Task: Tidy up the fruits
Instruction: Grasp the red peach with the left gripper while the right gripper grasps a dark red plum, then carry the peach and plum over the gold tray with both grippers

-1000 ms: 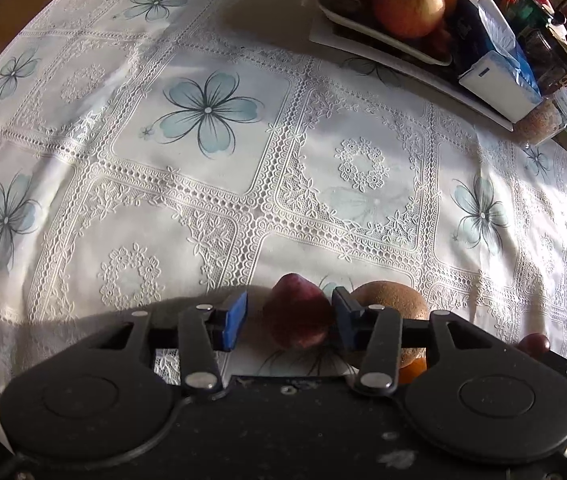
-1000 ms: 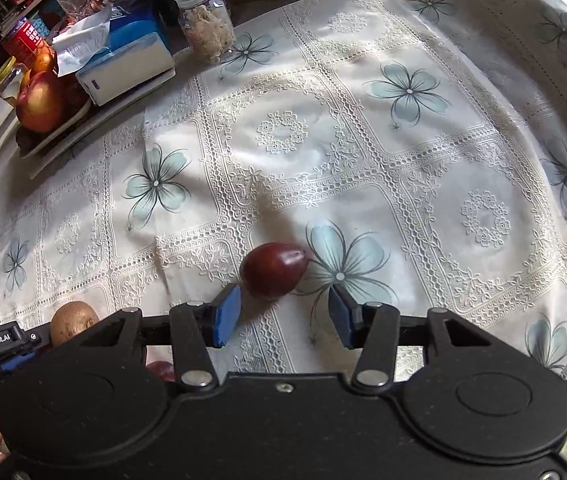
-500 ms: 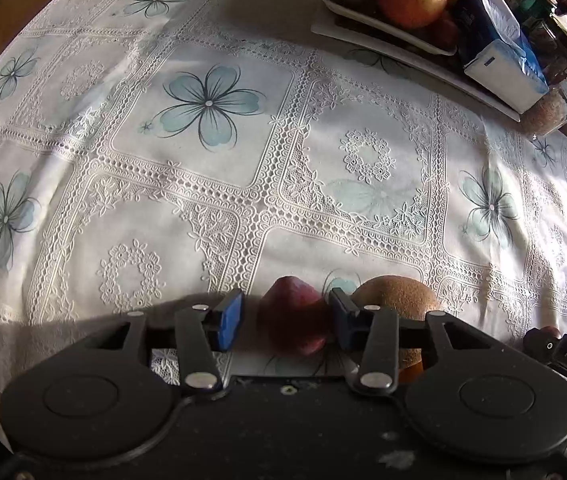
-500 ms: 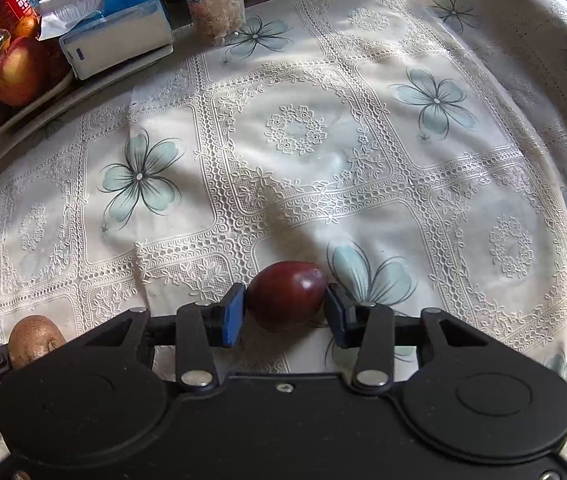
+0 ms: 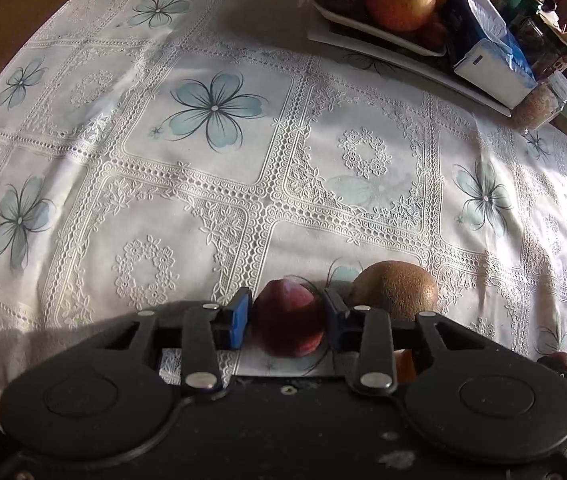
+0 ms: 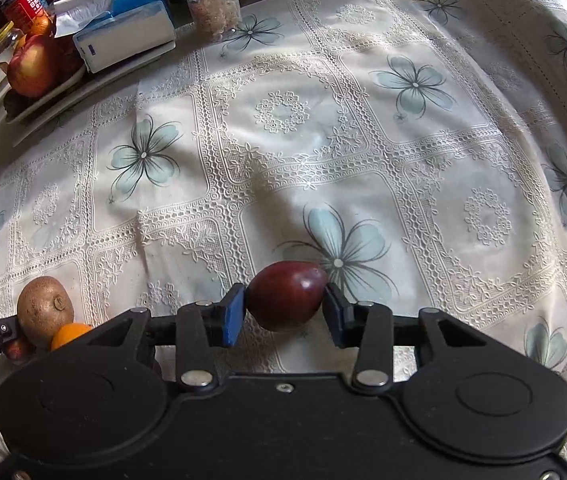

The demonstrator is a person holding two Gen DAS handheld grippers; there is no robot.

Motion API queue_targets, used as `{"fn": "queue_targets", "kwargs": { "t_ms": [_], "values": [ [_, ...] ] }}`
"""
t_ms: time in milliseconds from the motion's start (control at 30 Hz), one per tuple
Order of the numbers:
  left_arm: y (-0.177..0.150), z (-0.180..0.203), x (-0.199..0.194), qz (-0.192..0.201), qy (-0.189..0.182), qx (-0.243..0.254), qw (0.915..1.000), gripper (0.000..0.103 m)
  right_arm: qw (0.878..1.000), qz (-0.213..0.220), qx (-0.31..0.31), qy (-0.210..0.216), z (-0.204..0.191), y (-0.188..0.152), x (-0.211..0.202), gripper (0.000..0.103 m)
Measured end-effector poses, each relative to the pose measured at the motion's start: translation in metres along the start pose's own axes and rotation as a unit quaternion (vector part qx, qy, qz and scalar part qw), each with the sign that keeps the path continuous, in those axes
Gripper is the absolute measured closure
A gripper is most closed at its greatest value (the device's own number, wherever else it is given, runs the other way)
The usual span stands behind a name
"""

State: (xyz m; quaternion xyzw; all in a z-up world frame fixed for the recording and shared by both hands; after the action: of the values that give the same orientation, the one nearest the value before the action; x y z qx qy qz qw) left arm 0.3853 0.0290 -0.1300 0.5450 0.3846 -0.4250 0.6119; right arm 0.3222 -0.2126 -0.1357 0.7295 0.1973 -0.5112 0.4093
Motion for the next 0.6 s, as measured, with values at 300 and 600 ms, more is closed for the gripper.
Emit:
{"fn": "queue_targets", "kwargs": {
  "t_ms": [300,600],
  "values": [
    [-0.039,0.005,-0.065,0.041,-0.007,0.020,0.9989,0.065,1.000,0.011,-0.014,0.020,0.006,-0.034,-0.042,0.053],
    [-0.153,0.013,-0.130,0.052,0.007,0.058,0.9970,0.065,0.997,0.042,-0.042,0.051,0.018,-0.096,-0.102,0.053]
  ]
}}
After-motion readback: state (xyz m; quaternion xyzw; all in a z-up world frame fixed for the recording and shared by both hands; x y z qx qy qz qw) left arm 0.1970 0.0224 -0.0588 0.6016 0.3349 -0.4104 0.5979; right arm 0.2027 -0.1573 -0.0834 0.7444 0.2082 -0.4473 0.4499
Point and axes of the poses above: each gripper's, at about its wrist camera, not at the fingertips, and x roughly the way its jaws point, z to its right, y to its top, the point moved 10 cm from there along x, roughly the way its jaws point, and after that the axes turned 9 degrees about x, right-handed, at the moved point
